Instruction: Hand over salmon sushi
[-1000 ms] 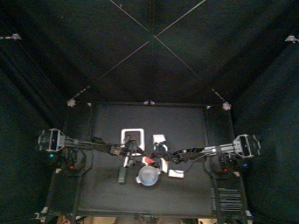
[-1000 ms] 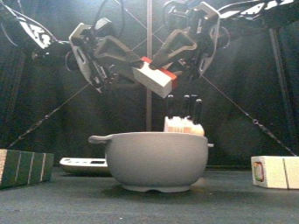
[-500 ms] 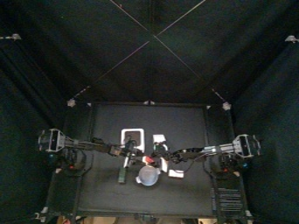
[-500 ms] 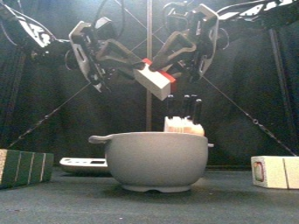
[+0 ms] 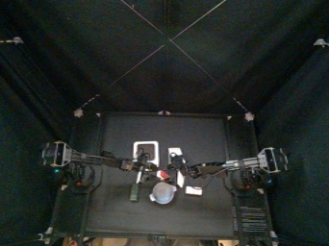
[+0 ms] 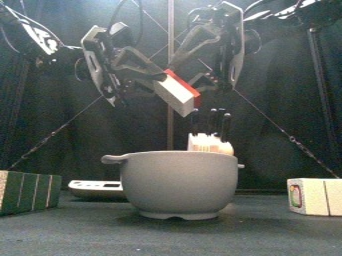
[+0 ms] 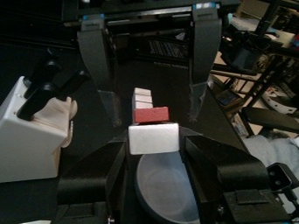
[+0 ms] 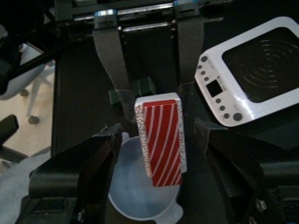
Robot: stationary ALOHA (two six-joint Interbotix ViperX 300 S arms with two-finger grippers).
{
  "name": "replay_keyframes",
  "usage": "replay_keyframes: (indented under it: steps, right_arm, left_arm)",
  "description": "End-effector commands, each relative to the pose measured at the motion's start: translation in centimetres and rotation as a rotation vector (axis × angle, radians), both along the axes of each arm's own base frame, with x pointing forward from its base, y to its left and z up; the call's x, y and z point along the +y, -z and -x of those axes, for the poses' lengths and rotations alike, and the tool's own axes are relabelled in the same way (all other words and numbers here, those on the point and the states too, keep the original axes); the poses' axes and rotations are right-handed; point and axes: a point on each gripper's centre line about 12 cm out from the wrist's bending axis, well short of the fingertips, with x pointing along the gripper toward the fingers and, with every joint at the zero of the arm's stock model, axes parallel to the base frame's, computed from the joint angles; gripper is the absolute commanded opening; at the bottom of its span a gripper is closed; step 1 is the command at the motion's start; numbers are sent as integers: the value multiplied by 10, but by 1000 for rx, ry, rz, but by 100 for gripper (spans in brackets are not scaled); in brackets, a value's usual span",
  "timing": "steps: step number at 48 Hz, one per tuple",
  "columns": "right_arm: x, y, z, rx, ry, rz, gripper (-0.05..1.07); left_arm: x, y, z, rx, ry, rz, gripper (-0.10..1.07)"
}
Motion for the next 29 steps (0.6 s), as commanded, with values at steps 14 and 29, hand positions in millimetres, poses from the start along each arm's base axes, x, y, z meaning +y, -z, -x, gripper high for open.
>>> replay_keyframes:
  steps: [14, 29]
  right_arm:
    - [-2, -20, 11, -40, 27, -20, 96]
    - [-2, -20, 11, -40, 27, -20, 96]
  left_arm:
    - [1, -8, 0, -24, -2, -2, 63]
    - [0, -8, 5, -26, -2, -2, 63]
